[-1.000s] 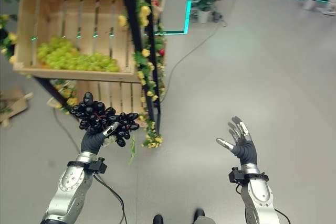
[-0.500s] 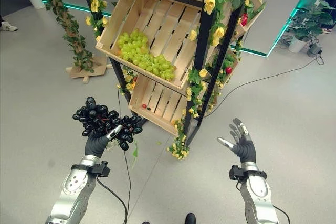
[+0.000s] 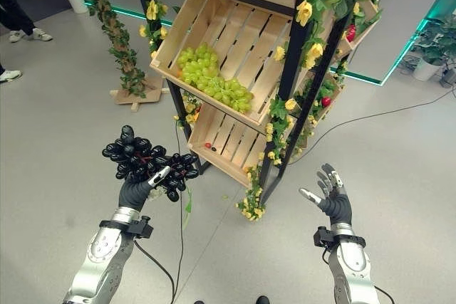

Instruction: Pick up the fruits from the basket on one side to the basket on the other side

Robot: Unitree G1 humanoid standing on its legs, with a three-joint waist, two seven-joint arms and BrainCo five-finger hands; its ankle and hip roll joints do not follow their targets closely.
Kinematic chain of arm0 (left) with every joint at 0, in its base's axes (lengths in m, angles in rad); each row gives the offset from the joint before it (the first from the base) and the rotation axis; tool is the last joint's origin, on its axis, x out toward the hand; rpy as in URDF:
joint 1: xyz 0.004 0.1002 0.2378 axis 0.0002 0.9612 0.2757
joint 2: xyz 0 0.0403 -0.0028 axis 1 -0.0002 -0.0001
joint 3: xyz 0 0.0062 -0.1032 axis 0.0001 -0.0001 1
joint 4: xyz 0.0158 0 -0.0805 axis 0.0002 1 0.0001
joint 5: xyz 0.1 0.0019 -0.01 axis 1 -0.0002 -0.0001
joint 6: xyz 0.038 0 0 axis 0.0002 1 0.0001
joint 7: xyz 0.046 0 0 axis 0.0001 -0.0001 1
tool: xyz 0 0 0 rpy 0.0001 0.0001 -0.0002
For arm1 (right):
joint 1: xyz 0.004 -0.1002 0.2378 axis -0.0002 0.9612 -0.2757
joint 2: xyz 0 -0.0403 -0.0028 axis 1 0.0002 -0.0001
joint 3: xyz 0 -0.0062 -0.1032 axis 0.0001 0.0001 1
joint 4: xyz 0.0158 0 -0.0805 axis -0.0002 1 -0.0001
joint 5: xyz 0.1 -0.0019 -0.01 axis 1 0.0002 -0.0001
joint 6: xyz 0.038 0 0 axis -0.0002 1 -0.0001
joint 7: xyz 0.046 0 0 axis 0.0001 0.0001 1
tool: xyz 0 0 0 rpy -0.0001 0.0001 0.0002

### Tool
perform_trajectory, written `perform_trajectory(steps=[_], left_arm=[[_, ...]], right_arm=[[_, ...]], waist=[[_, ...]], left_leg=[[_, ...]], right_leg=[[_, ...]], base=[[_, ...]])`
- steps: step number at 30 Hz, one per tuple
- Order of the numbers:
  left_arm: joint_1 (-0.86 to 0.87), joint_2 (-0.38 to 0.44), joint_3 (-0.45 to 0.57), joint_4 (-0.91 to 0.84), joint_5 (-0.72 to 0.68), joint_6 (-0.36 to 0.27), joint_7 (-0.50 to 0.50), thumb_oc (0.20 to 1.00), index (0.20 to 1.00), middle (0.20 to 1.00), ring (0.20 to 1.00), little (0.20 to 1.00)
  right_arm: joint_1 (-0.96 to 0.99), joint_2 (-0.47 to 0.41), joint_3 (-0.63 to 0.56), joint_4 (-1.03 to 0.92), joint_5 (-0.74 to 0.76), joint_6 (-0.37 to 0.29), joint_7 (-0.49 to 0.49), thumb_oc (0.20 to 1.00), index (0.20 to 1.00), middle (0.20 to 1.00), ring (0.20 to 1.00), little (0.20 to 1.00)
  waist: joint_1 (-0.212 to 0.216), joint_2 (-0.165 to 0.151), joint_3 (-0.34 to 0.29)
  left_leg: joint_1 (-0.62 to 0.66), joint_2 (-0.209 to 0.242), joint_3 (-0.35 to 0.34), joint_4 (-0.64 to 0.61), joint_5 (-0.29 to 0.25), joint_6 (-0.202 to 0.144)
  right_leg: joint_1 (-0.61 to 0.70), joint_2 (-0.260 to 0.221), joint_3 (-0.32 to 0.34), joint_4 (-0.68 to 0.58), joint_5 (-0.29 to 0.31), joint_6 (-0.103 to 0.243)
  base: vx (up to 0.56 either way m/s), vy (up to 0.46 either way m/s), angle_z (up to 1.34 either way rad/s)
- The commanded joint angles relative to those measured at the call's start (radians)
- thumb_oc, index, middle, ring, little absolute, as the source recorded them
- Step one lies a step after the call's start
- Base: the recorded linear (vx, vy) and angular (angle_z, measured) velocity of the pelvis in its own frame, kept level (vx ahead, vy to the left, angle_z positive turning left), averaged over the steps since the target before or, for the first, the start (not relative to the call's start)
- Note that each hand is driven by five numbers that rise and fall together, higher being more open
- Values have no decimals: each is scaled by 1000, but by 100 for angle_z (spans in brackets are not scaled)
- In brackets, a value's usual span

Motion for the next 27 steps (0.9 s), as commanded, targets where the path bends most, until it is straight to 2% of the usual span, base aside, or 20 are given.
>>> perform_trajectory(steps=[1, 6, 7, 9, 11, 14, 23, 27], left_arm=[[-147, 45, 34, -57, 76, -66, 45, 200, 200, 200, 200, 200], [-318, 64, -17, 52, 109, -49, 102, 200, 200, 200, 200, 200], [-407, 72, -48, 131, 118, -26, 119, 200, 200, 200, 200, 200], [-450, 70, -61, 176, 118, -24, 135, 200, 200, 200, 200, 200], [-576, 68, -104, 329, 90, 5, 165, 200, 200, 200, 200, 200], [-710, 100, -137, 475, 137, 41, 193, 200, 200, 200, 200, 200], [-912, 137, -170, 698, 246, 105, 220, 200, 200, 200, 200, 200], [-985, 148, -183, 810, 245, 131, 223, 200, 200, 200, 200, 200]], right_arm=[[-36, -47, -15, -36, -51, -41, -4, 1000, 1000, 1000, 1000, 1000], [-75, -67, 13, -17, -50, -28, -1, 1000, 1000, 1000, 1000, 1000], [-94, -74, 32, -5, -45, -16, 4, 1000, 1000, 1000, 1000, 1000], [-105, -76, 41, 3, -47, -10, 4, 1000, 1000, 1000, 1000, 1000], [-136, -85, 79, 19, -49, 8, 8, 1000, 1000, 1000, 1000, 1000], [-157, -94, 112, 30, -47, 19, 18, 1000, 1000, 1000, 1000, 1000], [-112, -95, 118, -6, -57, 23, 46, 1000, 1000, 1000, 1000, 1000], [-93, -96, 125, -20, -52, 22, 51, 1000, 1000, 1000, 1000, 1000]], waist=[[-21, -16, -67], [-42, -12, -80], [-59, -8, -92], [-61, -7, -91], [-83, 2, -101], [-105, 9, -110], [-137, 10, -116], [-149, 8, -116]], left_leg=[[-29, -23, 53, 59, -59, 4], [-8, -24, 78, 50, -66, 10], [5, -24, 90, 43, -69, 12], [15, -23, 97, 37, -69, 13], [31, -22, 118, 31, -72, 13], [45, -17, 137, 24, -71, 10], [58, -18, 149, 22, -79, 11], [61, -18, 158, 21, -82, 12]], right_leg=[[29, -41, 8, 63, -108, 84], [29, -41, 33, 73, -108, 92], [31, -38, 45, 74, -109, 96], [35, -37, 52, 74, -108, 97], [33, -33, 73, 81, -107, 101], [30, -29, 89, 85, -105, 106], [31, -27, 95, 91, -108, 112], [28, -25, 100, 91, -108, 115]], base=[[96, 59, -18], [51, 50, -18], [47, 56, -16], [37, 45, -23], [36, 46, -28], [22, 32, -26], [20, 7, -12], [0, 0, 0]])
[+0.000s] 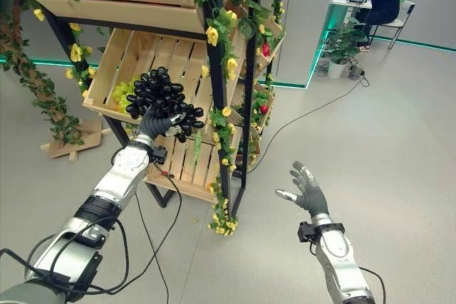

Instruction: Pick up the fruits from the basket on one side to the basket on the other side

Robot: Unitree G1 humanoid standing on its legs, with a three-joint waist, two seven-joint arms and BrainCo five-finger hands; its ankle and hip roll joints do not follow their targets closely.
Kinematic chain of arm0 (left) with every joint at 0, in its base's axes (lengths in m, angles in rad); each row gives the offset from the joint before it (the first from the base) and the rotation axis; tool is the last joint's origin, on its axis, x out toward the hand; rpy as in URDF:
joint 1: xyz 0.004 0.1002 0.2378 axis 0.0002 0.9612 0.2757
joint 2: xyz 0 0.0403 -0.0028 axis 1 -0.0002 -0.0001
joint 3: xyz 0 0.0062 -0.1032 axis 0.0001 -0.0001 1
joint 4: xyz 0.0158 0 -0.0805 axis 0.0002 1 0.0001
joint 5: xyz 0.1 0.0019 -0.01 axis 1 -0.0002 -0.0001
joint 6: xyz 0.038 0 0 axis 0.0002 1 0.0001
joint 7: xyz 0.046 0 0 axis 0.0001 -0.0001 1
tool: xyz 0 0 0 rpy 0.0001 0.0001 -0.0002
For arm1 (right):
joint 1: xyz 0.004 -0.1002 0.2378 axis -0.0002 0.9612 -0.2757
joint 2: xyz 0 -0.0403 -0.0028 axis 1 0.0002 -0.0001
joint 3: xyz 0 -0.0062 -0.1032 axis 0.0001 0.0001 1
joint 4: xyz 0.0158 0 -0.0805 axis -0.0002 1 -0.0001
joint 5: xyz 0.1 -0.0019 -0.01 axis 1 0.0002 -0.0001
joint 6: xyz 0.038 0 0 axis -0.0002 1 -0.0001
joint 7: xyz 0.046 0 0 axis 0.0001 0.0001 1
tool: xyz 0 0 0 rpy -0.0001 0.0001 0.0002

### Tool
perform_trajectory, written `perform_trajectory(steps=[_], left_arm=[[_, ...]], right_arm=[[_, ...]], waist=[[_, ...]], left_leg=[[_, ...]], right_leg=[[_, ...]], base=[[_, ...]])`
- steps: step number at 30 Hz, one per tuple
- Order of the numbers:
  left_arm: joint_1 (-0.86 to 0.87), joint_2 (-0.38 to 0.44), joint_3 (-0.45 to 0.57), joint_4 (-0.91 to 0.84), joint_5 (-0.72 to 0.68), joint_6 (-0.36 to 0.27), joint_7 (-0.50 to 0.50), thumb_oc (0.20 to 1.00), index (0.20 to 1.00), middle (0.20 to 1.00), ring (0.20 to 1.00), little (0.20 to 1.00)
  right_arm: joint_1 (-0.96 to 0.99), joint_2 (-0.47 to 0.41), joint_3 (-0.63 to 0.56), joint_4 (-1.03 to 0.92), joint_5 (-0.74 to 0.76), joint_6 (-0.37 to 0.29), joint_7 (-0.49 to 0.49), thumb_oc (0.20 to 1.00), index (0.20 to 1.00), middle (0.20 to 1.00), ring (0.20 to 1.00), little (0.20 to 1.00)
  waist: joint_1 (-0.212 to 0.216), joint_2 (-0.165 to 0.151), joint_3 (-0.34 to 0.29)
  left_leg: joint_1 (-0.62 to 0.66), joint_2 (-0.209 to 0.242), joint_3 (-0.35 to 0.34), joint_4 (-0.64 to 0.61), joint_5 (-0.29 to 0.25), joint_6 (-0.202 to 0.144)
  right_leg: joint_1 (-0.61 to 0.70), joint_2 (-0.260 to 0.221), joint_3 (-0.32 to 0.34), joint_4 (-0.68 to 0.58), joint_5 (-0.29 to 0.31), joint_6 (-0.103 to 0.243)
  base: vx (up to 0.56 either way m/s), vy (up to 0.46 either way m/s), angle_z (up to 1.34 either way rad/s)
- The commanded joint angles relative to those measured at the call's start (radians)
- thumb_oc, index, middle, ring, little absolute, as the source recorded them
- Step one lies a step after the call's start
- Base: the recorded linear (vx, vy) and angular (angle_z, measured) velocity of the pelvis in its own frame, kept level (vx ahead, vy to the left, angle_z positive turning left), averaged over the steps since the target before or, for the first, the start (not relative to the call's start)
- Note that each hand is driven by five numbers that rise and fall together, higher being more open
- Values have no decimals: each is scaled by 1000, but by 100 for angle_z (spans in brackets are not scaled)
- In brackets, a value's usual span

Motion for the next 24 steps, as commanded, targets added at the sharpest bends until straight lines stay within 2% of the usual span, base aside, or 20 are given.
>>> perform_trajectory(steps=[1, 8, 20, 24], left_arm=[[-234, 57, -16, 114, 27, -25, 28, 200, 200, 200, 200, 200], [-316, 128, -19, 197, 115, 4, 64, 200, 200, 200, 200, 200], [-453, 239, -57, 276, 121, -8, 76, 200, 200, 200, 200, 200], [-486, 248, -74, 303, 120, -14, 76, 200, 200, 200, 200, 200]], right_arm=[[-20, -39, -31, -60, -8, -49, 12, 1000, 1000, 1000, 1000, 1000], [37, -49, -49, -80, -14, -59, 25, 1000, 1000, 1000, 1000, 1000], [88, -64, -64, -106, -5, -64, 55, 1000, 1000, 1000, 1000, 1000], [91, -69, -60, -112, -1, -66, 63, 1000, 1000, 1000, 1000, 1000]], waist=[[13, -1, -7], [9, -11, -2], [-10, -13, 8], [-15, -11, 11]], left_leg=[[6, -27, 4, 42, -75, 3], [14, -27, 14, 41, -83, 6], [26, -27, 52, 45, -95, 10], [31, -26, 64, 41, -95, 9]], right_leg=[[50, -42, -30, 91, -141, 117], [52, -38, -20, 82, -141, 122], [42, -29, 25, 74, -133, 131], [39, -26, 37, 74, -131, 133]], base=[[0, 0, 0], [9, 2, -1], [13, 10, -6], [8, 14, -18]])
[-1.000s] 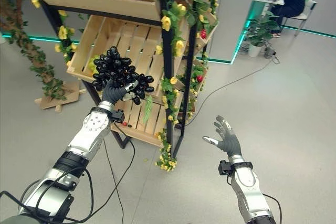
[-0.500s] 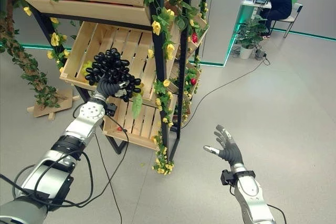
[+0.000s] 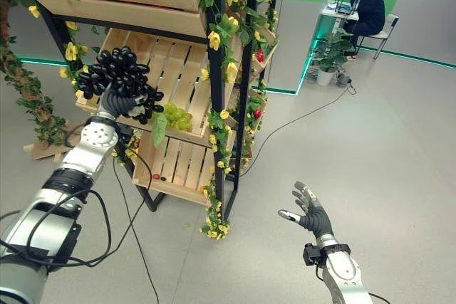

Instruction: Pick up the fruits from the basket on one side to the basket on the other side

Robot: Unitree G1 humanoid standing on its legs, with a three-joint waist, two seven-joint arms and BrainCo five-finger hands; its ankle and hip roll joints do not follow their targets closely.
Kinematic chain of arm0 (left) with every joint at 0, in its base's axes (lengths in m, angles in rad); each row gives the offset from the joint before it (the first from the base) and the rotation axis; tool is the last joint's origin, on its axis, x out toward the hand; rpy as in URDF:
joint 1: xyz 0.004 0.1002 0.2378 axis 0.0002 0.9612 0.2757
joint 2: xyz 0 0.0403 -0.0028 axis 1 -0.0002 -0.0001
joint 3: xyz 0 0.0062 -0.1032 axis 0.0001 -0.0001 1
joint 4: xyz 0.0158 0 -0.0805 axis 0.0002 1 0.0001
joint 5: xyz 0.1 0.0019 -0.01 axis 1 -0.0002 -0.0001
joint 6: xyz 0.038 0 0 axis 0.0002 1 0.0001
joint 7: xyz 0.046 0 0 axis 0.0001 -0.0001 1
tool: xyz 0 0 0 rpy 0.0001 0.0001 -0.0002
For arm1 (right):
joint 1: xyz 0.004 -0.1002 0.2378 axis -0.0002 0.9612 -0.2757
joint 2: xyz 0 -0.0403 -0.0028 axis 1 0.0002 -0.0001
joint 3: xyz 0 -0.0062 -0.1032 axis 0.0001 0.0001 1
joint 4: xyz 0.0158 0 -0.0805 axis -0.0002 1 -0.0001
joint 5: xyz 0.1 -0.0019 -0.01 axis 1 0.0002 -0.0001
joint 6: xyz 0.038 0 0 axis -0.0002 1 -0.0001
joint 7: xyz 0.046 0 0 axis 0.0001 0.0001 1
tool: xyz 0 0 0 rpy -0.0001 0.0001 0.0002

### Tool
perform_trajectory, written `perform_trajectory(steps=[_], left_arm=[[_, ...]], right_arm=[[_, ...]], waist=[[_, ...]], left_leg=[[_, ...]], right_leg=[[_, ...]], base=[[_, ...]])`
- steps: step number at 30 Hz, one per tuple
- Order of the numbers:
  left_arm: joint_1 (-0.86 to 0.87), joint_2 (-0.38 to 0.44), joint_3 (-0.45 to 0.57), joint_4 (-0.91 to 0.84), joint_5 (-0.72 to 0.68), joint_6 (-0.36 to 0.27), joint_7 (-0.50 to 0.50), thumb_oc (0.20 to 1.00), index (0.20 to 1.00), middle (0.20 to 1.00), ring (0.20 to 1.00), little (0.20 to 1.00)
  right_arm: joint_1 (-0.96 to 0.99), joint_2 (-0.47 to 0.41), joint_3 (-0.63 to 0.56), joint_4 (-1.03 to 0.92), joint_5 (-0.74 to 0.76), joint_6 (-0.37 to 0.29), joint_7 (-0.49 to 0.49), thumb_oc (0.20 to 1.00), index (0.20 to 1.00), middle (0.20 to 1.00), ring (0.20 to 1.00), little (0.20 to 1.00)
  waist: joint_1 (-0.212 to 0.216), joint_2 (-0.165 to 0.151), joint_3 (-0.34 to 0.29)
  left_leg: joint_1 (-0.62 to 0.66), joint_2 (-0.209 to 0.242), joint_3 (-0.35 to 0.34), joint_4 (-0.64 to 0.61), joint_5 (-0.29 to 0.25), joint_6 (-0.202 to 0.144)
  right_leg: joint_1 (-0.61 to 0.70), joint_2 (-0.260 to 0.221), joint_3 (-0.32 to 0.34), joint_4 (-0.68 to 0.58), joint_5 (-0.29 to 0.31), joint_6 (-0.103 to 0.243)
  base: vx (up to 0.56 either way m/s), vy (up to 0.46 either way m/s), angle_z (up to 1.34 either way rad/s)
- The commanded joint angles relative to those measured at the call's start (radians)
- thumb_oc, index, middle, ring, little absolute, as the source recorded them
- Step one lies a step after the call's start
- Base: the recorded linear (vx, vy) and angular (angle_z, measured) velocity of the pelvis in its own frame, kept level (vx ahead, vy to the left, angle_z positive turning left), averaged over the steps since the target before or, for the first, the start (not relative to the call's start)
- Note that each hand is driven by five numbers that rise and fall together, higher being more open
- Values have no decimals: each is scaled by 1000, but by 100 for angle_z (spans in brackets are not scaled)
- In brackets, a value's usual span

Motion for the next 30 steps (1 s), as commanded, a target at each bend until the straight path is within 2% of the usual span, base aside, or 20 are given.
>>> perform_trajectory(steps=[1, 7, 13, 24, 30], left_arm=[[-250, 41, -44, 91, 33, -65, 33, 200, 200, 200, 200, 200], [-321, 43, -71, 146, 32, -65, 34, 200, 200, 200, 200, 200], [-344, 65, -96, 138, 98, -52, 32, 200, 200, 200, 200, 200], [-272, 70, -71, 129, 158, -45, 26, 200, 200, 200, 200, 200], [-210, 64, -43, 140, 175, -48, 23, 200, 200, 200, 200, 200]], right_arm=[[-35, -65, -60, -95, 6, -66, 16, 1000, 1000, 1000, 1000, 1000], [-39, -82, -65, -92, 10, -65, 20, 1000, 1000, 1000, 1000, 1000], [-19, -88, -80, -119, 11, -64, 34, 1000, 1000, 1000, 1000, 1000], [24, -84, -92, -148, 8, -71, 51, 1000, 1000, 1000, 1000, 1000], [43, -78, -110, -149, 17, -80, 56, 1000, 1000, 1000, 1000, 1000]], waist=[[-21, 43, 34], [-40, 55, 47], [-52, 60, 69], [-61, 63, 86], [-62, 49, 83]], left_leg=[[41, -22, 12, 42, -91, 7], [41, -22, 40, 39, -92, 10], [22, -23, 64, 37, -88, 13], [15, -30, 84, 59, -103, 17], [16, -28, 101, 93, -123, 20]], right_leg=[[70, -32, -12, 72, -143, 130], [50, -28, 17, 69, -129, 136], [13, -29, 38, 74, -117, 142], [4, -33, 63, 70, -112, 141], [14, -32, 79, 69, -114, 141]], base=[[11, 16, -6], [7, 24, -16], [2, 12, -25], [16, 5, -12], [7, 1, -7]])
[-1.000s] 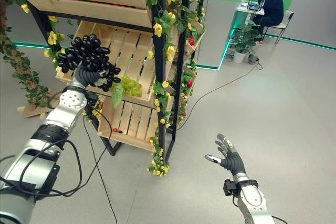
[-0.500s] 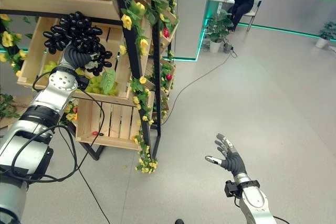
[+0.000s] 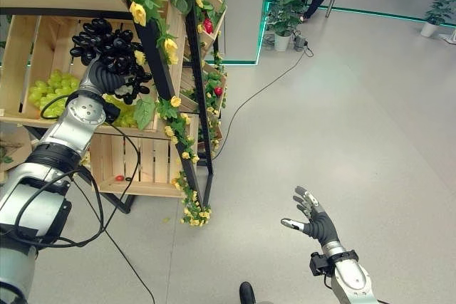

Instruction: Pick up the fruits from the basket on one side to the basket on the other side

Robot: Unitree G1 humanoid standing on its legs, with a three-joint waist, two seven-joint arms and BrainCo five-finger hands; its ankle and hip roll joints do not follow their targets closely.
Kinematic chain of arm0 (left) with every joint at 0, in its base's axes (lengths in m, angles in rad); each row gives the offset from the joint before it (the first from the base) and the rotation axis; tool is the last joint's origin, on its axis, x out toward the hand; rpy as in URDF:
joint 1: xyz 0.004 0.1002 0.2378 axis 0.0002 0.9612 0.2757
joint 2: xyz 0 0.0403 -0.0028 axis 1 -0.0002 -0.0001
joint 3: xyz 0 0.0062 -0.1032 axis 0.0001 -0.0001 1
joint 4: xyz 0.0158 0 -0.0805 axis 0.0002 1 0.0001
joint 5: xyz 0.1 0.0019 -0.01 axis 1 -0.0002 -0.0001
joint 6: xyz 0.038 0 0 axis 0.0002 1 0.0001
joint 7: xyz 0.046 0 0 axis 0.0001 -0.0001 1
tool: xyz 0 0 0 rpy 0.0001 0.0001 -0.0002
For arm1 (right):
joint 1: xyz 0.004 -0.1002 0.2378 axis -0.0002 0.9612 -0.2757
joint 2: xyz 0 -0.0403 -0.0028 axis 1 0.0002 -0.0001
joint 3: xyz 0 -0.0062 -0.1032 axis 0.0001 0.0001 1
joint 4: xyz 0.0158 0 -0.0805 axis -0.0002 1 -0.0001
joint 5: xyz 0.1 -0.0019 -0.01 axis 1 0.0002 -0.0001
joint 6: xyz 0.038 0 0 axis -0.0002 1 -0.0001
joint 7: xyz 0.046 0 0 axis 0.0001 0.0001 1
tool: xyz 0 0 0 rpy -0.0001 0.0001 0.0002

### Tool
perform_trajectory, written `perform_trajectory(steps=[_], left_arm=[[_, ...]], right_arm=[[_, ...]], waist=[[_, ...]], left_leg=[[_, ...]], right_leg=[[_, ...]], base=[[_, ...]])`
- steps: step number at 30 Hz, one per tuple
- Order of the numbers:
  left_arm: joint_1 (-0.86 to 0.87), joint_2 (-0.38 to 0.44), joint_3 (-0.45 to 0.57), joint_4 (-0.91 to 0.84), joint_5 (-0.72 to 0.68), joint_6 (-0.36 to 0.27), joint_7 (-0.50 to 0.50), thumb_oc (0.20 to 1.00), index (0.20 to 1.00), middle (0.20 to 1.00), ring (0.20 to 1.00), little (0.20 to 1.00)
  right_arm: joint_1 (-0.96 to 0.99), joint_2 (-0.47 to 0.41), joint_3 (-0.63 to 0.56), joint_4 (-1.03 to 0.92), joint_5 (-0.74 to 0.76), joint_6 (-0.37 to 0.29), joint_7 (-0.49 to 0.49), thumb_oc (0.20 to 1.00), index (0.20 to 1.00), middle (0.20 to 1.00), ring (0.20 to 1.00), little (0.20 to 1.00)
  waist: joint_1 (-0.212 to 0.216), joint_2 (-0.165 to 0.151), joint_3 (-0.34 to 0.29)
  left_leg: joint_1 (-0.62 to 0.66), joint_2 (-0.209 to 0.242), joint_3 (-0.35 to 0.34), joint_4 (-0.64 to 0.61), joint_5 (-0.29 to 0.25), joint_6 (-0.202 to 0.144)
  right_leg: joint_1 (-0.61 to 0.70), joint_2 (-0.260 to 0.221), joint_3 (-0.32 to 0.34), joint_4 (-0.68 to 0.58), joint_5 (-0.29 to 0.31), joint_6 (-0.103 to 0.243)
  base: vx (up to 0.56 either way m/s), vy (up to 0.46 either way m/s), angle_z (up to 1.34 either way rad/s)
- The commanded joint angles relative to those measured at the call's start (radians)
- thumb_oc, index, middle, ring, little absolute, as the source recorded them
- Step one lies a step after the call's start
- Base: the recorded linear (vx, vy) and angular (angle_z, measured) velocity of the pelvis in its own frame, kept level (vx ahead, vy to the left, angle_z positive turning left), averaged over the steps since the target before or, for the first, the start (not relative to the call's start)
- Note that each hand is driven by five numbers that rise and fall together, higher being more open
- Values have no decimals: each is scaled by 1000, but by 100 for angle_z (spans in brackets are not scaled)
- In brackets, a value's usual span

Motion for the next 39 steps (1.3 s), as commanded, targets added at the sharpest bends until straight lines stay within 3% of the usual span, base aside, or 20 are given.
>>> perform_trajectory(steps=[1, 13, 14, 15, 16, 17, 18, 22, 39], left_arm=[[-94, 34, 42, 34, 21, -49, 27, 200, 200, 200, 200, 200], [-102, 74, 26, 129, 61, -40, -2, 200, 200, 200, 200, 200], [-106, 80, 16, 133, 83, -35, -5, 304, 304, 304, 304, 304], [-115, 96, -4, 154, 133, -23, -13, 931, 931, 931, 931, 931], [-121, 96, -4, 161, 140, -17, -12, 931, 931, 931, 931, 931], [-129, 96, -16, 185, 161, -12, -15, 1000, 1000, 1000, 1000, 1000], [-130, 96, -17, 185, 161, -12, -15, 1000, 1000, 1000, 1000, 1000], [-190, 132, -171, 232, 438, 46, -63, 1000, 1000, 1000, 1000, 1000], [-231, 151, -287, 252, 648, 66, -118, 1000, 1000, 1000, 1000, 1000]], right_arm=[[-36, -31, -73, -71, 18, -78, 1, 1000, 1000, 1000, 1000, 1000], [-30, -44, -100, -58, 17, -77, -2, 1000, 1000, 1000, 1000, 1000], [-29, -44, -102, -57, 18, -79, -2, 1000, 1000, 1000, 1000, 1000], [-27, -47, -109, -65, 19, -80, 2, 1000, 1000, 1000, 1000, 1000], [-26, -45, -110, -67, 20, -80, 5, 1000, 1000, 1000, 1000, 1000], [-26, -48, -110, -70, 21, -81, 6, 1000, 1000, 1000, 1000, 1000], [-26, -48, -110, -70, 21, -81, 6, 1000, 1000, 1000, 1000, 1000], [-20, -66, -115, -87, 18, -84, 16, 1000, 1000, 1000, 1000, 1000], [7, -71, -131, -122, 31, -85, 39, 1000, 1000, 1000, 1000, 1000]], waist=[[-12, 18, 13], [-19, 18, 12], [-19, 18, 13], [-20, 16, 17], [-20, 17, 18], [-20, 17, 19], [-20, 17, 19], [-24, 21, 30], [-17, 5, 39]], left_leg=[[30, -23, -20, 98, -110, 26], [40, -22, 33, 110, -121, 35], [41, -22, 36, 109, -121, 36], [40, -23, 41, 110, -121, 39], [40, -24, 44, 109, -121, 40], [40, -25, 48, 108, -121, 40], [40, -25, 48, 108, -121, 40], [45, -23, 56, 103, -125, 45], [41, -24, 55, 106, -131, 52]], right_leg=[[97, -52, -6, 71, -157, 148], [83, -48, 33, 75, -143, 160], [81, -48, 35, 75, -140, 161], [74, -48, 40, 78, -138, 164], [73, -48, 42, 77, -137, 165], [70, -48, 45, 77, -134, 166], [70, -48, 45, 77, -134, 166], [67, -44, 49, 77, -131, 176], [66, -51, 38, 75, -129, 180]], base=[[-25, 17, -9], [-24, 20, -19], [-21, 20, -8], [-25, 24, -6], [-27, 23, -7], [-12, 10, -4], [-18, 11, -6], [-17, 8, -12], [-4, -2, -3]])
